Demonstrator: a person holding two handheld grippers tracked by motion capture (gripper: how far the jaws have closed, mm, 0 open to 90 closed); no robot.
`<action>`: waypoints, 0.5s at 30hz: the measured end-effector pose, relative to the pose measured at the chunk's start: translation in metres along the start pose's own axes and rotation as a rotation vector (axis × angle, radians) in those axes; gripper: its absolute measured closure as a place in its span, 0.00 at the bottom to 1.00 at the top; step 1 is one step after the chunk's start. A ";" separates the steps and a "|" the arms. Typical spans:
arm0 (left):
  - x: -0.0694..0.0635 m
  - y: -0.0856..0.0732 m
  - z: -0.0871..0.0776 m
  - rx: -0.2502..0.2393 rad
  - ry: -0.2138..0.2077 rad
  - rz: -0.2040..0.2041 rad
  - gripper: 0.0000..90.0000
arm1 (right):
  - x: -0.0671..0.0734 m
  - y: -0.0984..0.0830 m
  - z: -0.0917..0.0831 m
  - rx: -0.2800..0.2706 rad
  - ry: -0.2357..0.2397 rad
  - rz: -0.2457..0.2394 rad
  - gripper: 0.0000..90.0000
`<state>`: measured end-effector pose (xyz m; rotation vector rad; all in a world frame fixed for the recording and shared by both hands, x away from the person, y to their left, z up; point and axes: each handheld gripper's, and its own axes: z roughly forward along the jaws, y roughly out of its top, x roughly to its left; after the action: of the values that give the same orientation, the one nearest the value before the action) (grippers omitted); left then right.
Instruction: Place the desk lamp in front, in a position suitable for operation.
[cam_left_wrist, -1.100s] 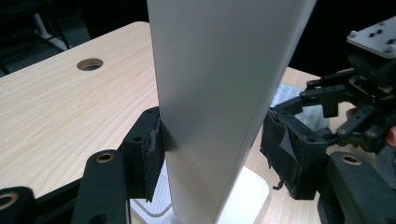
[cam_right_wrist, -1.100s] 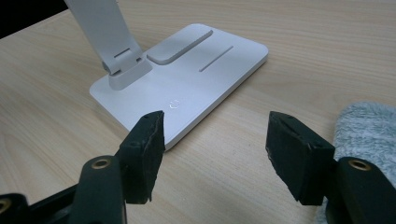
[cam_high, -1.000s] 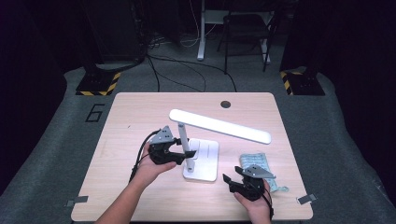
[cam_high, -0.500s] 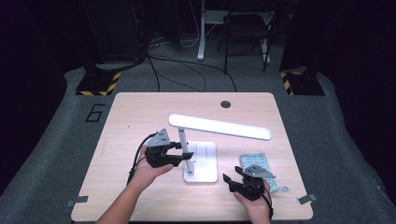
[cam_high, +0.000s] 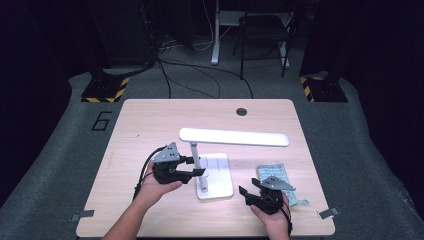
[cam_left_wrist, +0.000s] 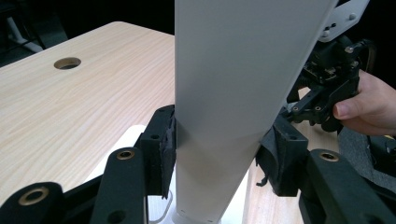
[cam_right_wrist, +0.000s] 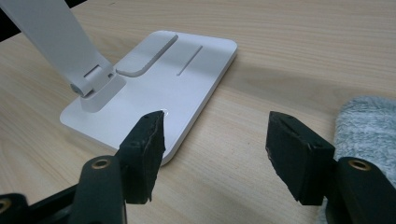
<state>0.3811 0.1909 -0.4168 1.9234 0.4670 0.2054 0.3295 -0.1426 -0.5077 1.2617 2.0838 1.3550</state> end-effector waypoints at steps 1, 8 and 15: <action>0.000 0.000 -0.001 -0.001 -0.003 0.001 0.57 | 0.000 0.000 0.000 0.001 0.003 0.003 0.41; -0.007 -0.003 -0.007 0.005 -0.002 0.001 0.57 | 0.001 0.000 0.001 0.004 -0.005 -0.002 0.41; -0.017 -0.007 -0.017 0.012 0.064 0.010 0.59 | 0.000 -0.001 0.002 -0.003 -0.002 0.000 0.41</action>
<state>0.3581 0.2011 -0.4154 1.9359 0.5026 0.2715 0.3305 -0.1412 -0.5095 1.2623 2.0797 1.3553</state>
